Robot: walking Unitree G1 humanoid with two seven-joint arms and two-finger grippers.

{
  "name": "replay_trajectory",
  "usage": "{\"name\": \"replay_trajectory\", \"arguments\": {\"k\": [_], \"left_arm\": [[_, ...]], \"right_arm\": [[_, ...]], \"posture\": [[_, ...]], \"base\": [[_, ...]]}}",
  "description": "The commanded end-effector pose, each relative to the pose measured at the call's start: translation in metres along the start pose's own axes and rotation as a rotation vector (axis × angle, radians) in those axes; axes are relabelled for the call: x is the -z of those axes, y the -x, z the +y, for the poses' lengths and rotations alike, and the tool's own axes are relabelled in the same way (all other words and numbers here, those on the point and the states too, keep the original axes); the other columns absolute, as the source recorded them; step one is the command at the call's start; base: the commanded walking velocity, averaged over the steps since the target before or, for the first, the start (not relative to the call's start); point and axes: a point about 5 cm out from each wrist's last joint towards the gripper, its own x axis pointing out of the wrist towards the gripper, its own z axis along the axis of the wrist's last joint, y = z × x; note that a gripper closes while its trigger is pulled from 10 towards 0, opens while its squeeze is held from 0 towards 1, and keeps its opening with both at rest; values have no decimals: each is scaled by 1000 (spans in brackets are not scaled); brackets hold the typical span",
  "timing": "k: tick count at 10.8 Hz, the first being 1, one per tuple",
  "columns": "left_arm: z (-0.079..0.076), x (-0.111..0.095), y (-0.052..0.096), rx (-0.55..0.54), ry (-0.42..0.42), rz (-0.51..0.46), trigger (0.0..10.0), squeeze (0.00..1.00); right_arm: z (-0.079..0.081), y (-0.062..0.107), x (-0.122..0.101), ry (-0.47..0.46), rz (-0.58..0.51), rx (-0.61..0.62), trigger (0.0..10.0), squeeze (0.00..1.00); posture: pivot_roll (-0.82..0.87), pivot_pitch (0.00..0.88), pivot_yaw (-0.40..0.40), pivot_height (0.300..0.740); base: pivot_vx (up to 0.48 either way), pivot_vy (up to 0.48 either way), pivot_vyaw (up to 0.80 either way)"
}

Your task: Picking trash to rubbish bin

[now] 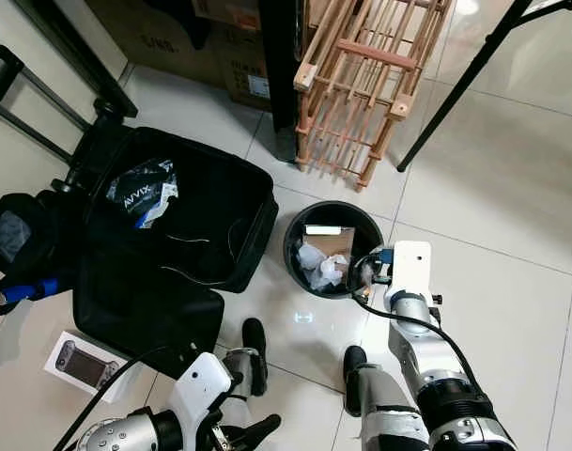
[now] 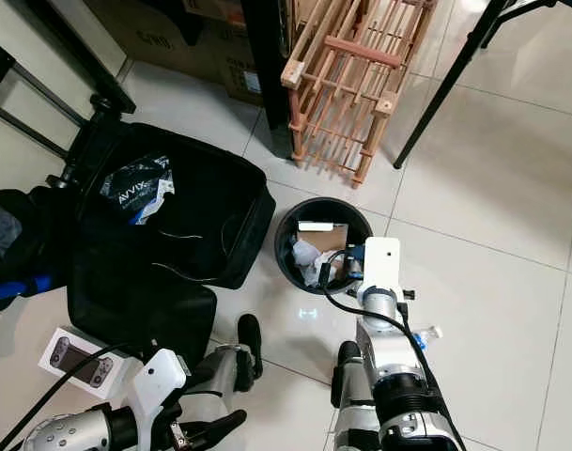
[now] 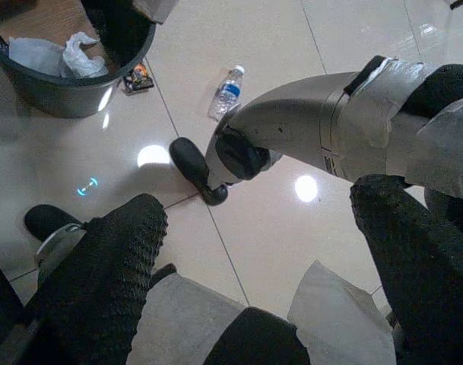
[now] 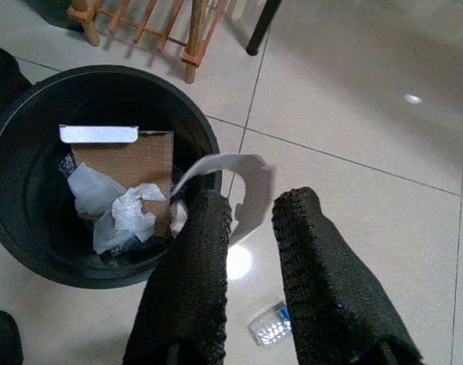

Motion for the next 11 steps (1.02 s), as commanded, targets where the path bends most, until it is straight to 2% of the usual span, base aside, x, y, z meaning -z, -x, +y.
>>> {"name": "replay_trajectory", "arguments": {"k": [1, 7, 11], "left_arm": [[-8, 8, 2, 16, 40, 30, 10000, 0], [-8, 11, 5, 17, 35, 46, 10000, 0], [-1, 10, -5, 7, 27, 32, 10000, 0]], "right_arm": [[0, 5, 19, 4, 68, 6, 10000, 1000], [1, 6, 19, -1, 67, -2, 10000, 1000], [0, 3, 16, -2, 59, -5, 10000, 1000]], "posture": [[120, 541, 84, 740], [120, 543, 85, 740], [111, 489, 76, 740]], "base": [[0, 0, 0], [0, 0, 0], [0, 0, 0]]}}
